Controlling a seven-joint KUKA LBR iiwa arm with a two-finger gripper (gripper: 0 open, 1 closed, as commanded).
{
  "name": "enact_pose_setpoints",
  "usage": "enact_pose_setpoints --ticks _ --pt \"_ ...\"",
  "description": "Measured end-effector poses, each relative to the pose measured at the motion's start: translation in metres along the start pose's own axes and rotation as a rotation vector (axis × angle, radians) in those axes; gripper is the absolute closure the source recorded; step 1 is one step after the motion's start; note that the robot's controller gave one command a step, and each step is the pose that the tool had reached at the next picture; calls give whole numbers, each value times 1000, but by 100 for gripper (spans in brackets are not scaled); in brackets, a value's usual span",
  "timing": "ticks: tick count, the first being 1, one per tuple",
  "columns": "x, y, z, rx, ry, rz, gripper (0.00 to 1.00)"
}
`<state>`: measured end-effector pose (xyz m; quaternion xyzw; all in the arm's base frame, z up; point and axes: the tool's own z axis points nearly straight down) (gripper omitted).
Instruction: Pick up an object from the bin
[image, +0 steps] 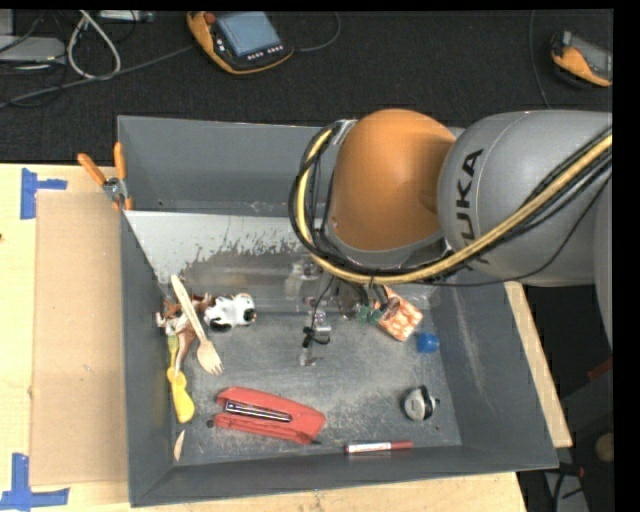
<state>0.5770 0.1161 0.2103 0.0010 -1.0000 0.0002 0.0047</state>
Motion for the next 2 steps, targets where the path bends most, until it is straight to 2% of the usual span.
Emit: enact_pose_setpoints --ticks 1,2 --pt "-1 -1 -5 -1 -8 2 0" --pt "44 39 43 -1 -5 -9 0"
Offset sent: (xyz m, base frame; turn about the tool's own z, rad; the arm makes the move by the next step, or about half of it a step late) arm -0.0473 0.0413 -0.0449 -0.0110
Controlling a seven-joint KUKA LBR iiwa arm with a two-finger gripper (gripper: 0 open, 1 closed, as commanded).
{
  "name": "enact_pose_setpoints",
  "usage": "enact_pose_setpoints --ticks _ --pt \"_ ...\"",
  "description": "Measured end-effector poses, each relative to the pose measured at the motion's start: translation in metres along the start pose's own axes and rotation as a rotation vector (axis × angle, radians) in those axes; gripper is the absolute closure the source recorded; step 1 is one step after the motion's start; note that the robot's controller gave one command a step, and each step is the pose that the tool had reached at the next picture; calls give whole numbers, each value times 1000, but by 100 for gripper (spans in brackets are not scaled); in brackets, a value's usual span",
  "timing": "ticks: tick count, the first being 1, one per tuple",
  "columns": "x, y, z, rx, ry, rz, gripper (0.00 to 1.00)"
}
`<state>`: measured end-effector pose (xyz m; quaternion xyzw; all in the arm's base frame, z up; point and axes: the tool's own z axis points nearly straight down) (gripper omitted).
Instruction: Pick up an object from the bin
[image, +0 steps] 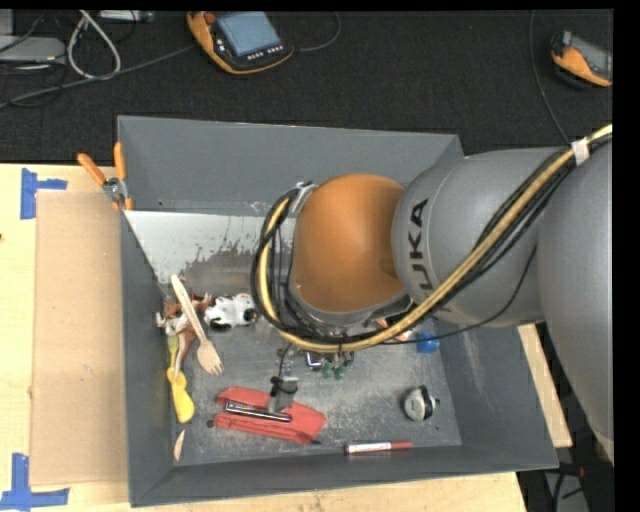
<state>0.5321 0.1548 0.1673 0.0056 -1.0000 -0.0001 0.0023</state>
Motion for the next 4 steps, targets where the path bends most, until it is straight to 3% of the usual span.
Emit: enact_pose_setpoints --ticks 1,2,3,4 --pt "7 -12 29 1 -8 -12 0" --pt "24 -41 74 0 8 101 0" --pt "43 -69 94 -6 -5 -8 0" --pt "33 -53 94 -6 2 26 100"
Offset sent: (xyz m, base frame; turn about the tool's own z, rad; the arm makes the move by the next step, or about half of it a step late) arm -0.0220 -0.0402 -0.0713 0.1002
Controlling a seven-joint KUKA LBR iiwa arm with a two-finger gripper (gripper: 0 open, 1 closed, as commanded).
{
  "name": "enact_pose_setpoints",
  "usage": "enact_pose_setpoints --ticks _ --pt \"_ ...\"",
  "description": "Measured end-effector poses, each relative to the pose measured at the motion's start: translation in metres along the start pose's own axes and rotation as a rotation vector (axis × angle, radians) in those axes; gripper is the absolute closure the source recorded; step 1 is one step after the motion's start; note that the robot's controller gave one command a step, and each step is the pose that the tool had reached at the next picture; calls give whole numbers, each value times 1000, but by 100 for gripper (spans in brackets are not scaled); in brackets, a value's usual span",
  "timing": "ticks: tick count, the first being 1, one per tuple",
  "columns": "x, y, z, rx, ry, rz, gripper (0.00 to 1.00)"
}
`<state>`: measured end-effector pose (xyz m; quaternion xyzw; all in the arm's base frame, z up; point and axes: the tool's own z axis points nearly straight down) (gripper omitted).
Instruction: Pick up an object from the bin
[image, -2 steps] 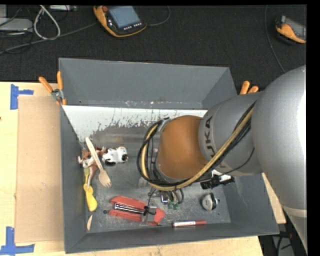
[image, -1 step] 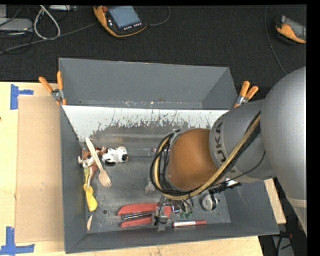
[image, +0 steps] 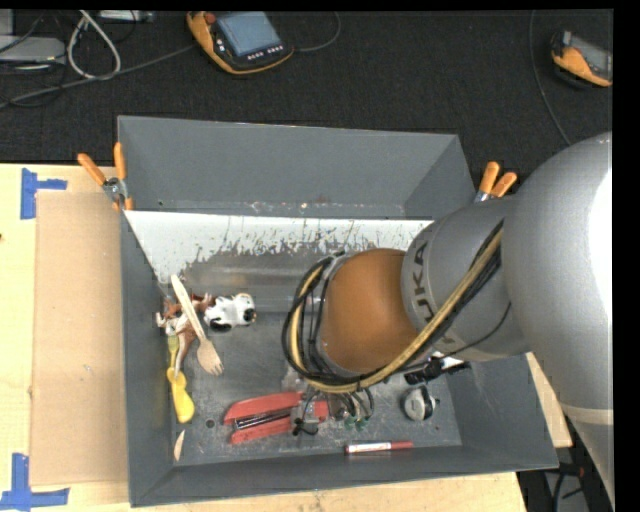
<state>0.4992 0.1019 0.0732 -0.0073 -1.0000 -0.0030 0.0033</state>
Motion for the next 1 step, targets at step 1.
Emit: enact_pose_setpoints --ticks 1 --pt "0 0 0 0 0 1 100"
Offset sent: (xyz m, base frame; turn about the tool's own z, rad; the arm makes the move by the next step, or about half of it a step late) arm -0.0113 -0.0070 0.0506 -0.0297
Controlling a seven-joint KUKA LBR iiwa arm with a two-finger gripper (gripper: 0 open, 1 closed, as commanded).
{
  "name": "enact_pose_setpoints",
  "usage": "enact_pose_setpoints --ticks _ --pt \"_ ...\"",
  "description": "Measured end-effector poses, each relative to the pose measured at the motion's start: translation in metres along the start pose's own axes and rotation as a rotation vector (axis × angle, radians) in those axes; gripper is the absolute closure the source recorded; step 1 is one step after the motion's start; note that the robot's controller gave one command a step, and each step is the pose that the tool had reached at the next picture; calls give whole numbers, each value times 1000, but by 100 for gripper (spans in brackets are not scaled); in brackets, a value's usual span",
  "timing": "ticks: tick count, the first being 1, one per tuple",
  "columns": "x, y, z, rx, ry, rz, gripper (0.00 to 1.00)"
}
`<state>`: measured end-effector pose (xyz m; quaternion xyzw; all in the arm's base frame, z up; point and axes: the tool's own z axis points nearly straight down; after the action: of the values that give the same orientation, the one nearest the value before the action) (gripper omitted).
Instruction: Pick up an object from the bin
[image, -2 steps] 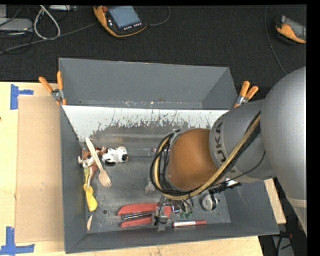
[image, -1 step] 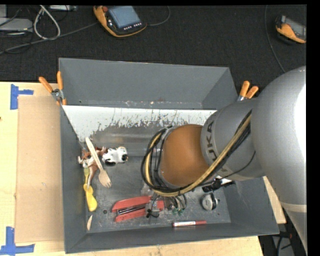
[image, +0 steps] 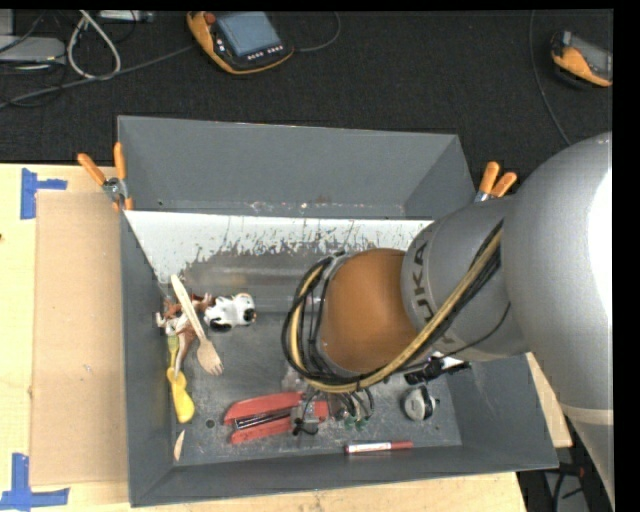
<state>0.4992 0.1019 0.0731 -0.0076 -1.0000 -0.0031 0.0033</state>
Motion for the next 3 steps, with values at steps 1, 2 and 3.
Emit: enact_pose_setpoints --ticks 1,2,3 --pt "12 -6 -51 0 1 -31 100" --pt "0 -2 -105 -1 -8 -30 100" --pt "21 -12 -41 2 13 -44 100"
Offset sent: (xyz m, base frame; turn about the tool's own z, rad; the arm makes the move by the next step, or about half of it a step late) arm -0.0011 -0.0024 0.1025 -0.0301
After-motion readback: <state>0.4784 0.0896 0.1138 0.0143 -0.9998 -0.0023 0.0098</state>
